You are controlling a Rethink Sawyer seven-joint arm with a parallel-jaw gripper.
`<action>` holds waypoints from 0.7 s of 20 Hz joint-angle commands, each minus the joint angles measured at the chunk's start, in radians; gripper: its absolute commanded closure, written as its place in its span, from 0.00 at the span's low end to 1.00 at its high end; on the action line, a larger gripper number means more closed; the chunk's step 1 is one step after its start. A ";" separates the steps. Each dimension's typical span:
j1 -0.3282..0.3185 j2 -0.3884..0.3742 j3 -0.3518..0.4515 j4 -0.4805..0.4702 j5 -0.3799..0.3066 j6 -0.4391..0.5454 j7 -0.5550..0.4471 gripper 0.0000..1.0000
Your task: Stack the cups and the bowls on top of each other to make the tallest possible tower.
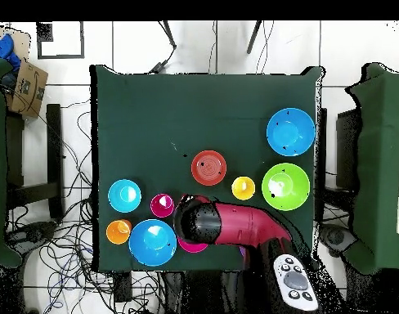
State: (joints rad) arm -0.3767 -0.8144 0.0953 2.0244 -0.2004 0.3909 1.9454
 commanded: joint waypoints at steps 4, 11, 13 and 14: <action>-0.033 0.035 0.101 0.049 -0.057 -0.052 -0.004 0.00; -0.031 0.033 0.100 0.045 -0.062 -0.050 -0.001 0.00; -0.032 0.032 0.100 0.048 -0.062 -0.051 -0.002 0.00; -0.032 0.031 0.101 0.050 -0.062 -0.051 -0.002 0.00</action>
